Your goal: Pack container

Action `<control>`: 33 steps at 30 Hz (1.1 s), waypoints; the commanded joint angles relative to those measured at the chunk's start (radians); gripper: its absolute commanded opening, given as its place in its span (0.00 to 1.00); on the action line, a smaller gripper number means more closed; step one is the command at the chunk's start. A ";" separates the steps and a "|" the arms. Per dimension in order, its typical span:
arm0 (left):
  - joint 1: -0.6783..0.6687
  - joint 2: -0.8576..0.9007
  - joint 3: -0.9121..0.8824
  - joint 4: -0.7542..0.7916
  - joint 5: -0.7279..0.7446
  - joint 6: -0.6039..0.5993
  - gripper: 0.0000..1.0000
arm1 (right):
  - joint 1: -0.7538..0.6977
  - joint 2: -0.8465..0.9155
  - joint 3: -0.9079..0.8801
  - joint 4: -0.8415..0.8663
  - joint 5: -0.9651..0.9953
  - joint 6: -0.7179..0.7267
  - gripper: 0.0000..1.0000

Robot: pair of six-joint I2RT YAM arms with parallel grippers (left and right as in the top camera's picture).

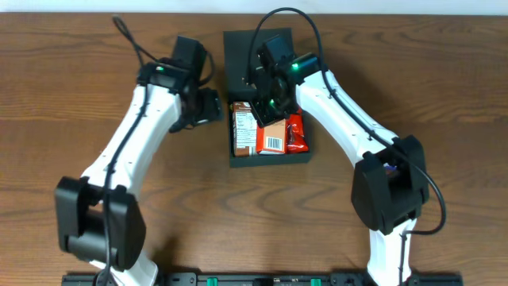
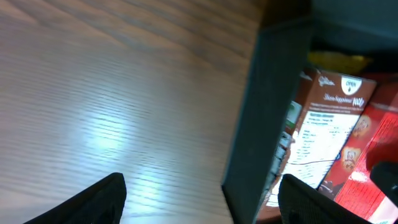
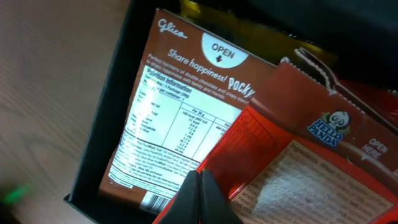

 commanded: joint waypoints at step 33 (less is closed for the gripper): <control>-0.063 0.169 0.005 0.060 0.055 -0.085 0.52 | -0.037 0.007 -0.004 -0.002 0.041 0.030 0.01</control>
